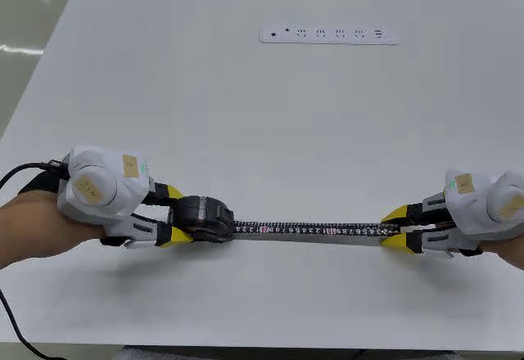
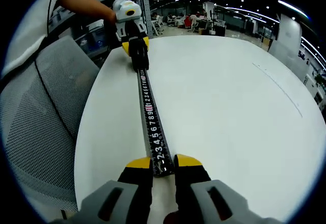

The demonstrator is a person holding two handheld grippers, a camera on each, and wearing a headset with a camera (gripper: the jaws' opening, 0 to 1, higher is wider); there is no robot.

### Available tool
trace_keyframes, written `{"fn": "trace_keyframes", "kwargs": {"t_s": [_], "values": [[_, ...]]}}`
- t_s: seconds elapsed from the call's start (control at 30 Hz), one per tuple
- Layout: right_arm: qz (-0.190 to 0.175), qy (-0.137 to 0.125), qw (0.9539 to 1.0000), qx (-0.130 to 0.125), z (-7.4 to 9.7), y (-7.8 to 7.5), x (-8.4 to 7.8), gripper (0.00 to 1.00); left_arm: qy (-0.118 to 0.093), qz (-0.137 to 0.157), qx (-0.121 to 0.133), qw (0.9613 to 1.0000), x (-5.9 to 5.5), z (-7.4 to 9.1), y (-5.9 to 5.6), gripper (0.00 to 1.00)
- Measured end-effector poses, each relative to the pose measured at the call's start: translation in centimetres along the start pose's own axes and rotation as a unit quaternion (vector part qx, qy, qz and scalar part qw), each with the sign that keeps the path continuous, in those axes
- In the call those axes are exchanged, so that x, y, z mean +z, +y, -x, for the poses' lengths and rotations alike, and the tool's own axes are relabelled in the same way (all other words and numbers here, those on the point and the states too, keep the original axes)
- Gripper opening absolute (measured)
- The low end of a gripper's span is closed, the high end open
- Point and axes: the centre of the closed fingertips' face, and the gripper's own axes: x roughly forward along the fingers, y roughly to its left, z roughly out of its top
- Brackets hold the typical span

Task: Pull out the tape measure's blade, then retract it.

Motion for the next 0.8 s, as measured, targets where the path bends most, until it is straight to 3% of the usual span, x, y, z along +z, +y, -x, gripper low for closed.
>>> {"fn": "trace_keyframes", "kwargs": {"t_s": [0.8], "values": [[-0.001,0.018,0.9998,0.002,-0.1,0.39,0.49,0.16,0.003,0.015,0.004,0.9999,-0.16,0.05,0.18,0.3]]}}
